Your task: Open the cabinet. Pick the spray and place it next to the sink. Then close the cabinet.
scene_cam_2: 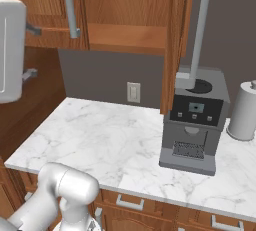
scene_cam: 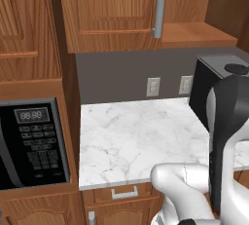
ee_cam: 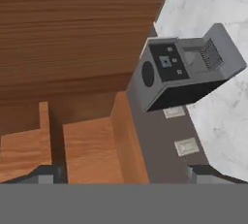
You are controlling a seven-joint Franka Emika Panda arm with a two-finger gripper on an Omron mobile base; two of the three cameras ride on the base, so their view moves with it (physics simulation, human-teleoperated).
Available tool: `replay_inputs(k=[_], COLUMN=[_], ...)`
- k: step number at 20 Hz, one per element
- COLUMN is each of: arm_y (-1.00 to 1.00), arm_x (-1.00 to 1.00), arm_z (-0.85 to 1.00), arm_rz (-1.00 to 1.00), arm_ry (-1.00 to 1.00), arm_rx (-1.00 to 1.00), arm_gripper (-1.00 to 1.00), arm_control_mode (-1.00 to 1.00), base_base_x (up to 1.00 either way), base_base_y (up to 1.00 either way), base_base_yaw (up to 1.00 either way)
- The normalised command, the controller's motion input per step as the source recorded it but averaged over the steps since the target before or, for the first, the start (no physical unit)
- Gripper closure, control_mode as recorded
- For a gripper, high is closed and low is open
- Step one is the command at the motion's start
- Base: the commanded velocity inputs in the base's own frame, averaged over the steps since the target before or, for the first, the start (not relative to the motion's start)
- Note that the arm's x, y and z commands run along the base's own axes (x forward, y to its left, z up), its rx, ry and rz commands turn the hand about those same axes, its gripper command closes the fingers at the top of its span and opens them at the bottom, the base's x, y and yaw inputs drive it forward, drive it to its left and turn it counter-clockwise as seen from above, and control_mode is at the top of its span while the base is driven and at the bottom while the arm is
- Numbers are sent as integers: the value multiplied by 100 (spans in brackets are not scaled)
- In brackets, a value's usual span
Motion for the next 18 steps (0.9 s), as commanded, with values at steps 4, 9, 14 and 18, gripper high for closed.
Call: replay_inputs(k=[4, 9, 14, 18], arm_y=[-30, -34, -41, -36], arm_x=[-48, -47, -74, -83], arm_z=[0, 1, 0, 0], arm_rz=[-36, -34, -14, -9], arm_ry=[0, 0, 0, 0], arm_rx=[-3, 0, 0, 0], arm_gripper=[-100, -100, -100, -100], arm_control_mode=[-100, -100, -100, -100], base_base_x=[0, 0, 0, 0], base_base_y=[0, 0, 0, 0], base_base_yaw=[0, 0, 0, 0])
